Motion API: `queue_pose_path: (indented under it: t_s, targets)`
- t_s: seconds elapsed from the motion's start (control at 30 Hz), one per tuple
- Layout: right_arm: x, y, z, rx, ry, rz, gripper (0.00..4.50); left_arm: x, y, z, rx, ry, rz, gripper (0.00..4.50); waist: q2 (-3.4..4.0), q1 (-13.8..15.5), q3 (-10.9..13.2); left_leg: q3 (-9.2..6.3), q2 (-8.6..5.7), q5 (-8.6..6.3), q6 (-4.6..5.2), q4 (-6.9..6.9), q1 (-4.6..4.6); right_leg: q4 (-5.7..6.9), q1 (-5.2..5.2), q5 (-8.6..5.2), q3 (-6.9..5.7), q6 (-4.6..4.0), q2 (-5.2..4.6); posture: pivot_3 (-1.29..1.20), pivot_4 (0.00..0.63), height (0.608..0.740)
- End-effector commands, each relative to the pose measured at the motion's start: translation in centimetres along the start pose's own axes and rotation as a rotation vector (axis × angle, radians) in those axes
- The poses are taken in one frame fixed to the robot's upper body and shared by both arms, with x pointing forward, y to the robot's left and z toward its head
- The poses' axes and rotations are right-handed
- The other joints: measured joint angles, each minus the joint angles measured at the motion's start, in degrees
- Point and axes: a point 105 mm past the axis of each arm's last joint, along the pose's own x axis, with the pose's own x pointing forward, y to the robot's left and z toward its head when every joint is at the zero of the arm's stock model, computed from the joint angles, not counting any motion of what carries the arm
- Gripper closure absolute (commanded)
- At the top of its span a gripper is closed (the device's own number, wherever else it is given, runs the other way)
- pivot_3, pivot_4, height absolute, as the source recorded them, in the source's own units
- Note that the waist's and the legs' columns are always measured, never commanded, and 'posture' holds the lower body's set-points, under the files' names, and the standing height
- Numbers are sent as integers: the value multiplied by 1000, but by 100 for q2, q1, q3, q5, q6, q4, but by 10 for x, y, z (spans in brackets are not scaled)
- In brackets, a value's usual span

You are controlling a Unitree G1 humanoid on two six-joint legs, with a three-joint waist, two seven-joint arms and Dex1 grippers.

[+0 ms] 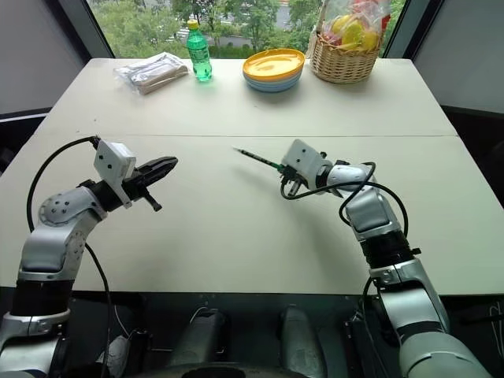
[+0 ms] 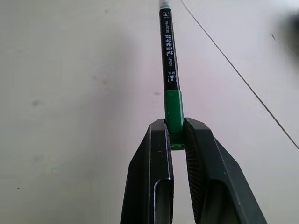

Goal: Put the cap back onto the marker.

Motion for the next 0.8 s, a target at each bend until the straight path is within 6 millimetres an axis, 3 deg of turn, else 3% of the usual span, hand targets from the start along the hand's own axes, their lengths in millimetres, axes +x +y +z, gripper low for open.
queue_pose_path:
  t_s: [0.03, 0.2, 0.37, 0.67, 0.8]
  targets:
    - [-34, -16, 4, 47, 8, -200, 4366, -6, 3, 10, -26, -35, 86, 4450, 0, 2, 0, 1, -1, 0, 0, 0, 0, -2, 1, 0, 0, 0, -1, 0, 150, 740]
    - [-76, -16, -18, 167, 111, -452, 4366, -6, -1, 0, -98, -16, 148, 4450, 0, -4, 0, 0, -1, 0, 0, 1, 3, 0, 4, 0, 0, 0, -1, 0, 150, 740]
    - [-103, -13, -46, 249, 220, -640, 4366, 1, -11, 1, -128, -29, 90, 4450, -1, -10, -1, 2, -1, 0, 0, 0, 9, 0, 6, 0, 1, 0, 3, 0, 150, 740]
    - [-114, 8, -83, 346, 332, -677, 4366, 8, -33, 5, -122, -2, -143, 4450, -1, -22, -1, 2, -1, 0, 0, -1, 10, -2, 8, -1, 1, -2, 6, 0, 150, 740]
    - [-119, 12, -101, 399, 379, -698, 4366, 10, -34, 6, -114, 14, -184, 4450, -1, -18, -1, 3, -2, 0, 0, -3, 10, -3, 9, -2, 1, -2, 4, 0, 150, 740]
